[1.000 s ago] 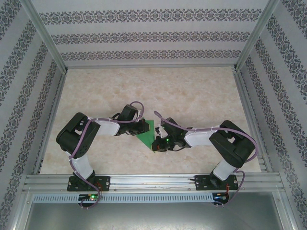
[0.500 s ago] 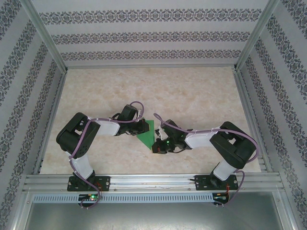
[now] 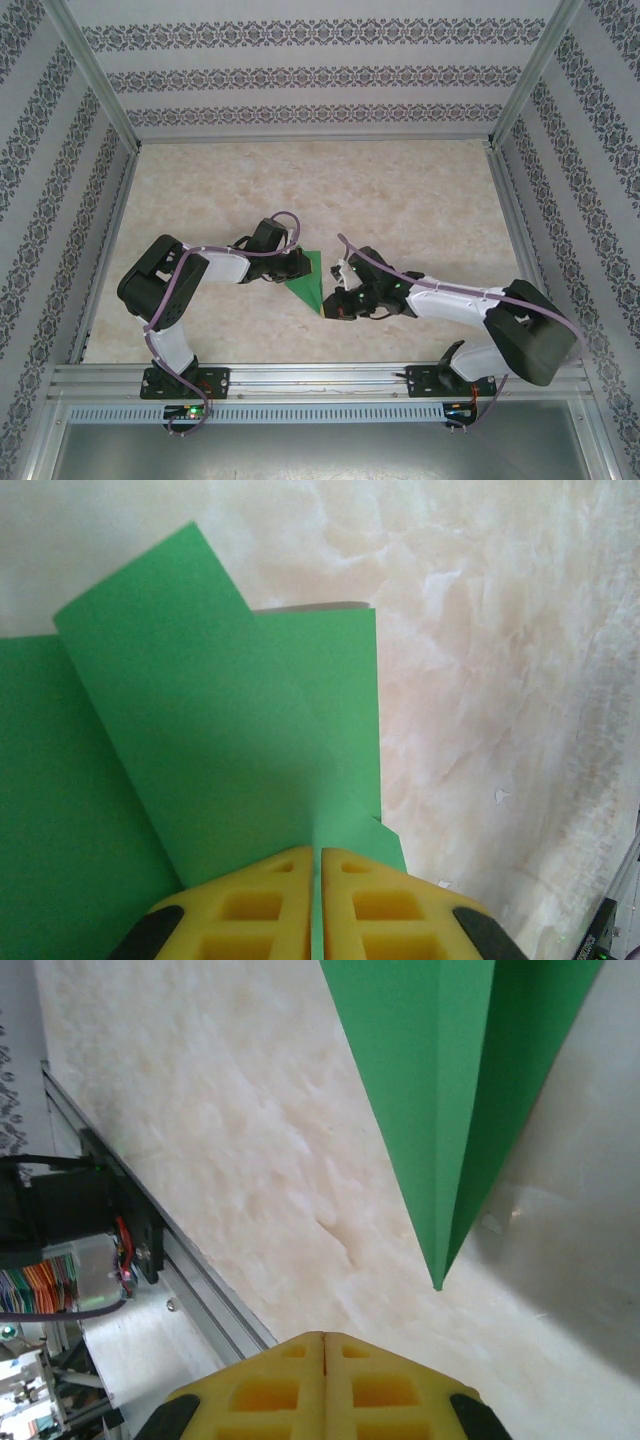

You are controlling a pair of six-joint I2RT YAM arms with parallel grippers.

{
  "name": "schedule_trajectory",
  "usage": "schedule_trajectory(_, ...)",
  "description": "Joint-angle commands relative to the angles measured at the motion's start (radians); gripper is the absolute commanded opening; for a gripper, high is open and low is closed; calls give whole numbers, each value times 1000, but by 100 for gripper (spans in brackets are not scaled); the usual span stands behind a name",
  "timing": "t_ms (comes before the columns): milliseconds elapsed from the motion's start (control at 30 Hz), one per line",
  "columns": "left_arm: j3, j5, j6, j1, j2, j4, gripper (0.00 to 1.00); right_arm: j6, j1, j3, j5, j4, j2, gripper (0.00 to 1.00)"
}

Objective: Fold a paper plane with a square sheet of paper (fold left side to right side)
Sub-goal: Fourth fold the wing at the center of the table.

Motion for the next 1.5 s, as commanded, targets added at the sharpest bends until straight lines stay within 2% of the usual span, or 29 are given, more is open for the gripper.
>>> schedule_trajectory(0,-34,-79,-4,3,28,-109,11,-46,-24,41,37,-14,7,0)
schedule_trajectory(267,-22,-81,0,-1,28,-123,11,-57,-20,174,76,84,205,0)
schedule_trajectory(533,-16,-82,0,-4,27,-132,11,-76,-23,218,131,69,306,0)
schedule_trajectory(1267,-13,-86,2,-4,24,-136,11,-108,-24,211,164,-34,359,0)
schedule_trajectory(1467,-7,-85,1,-5,6,-140,14,-124,-24,206,185,-72,371,0)
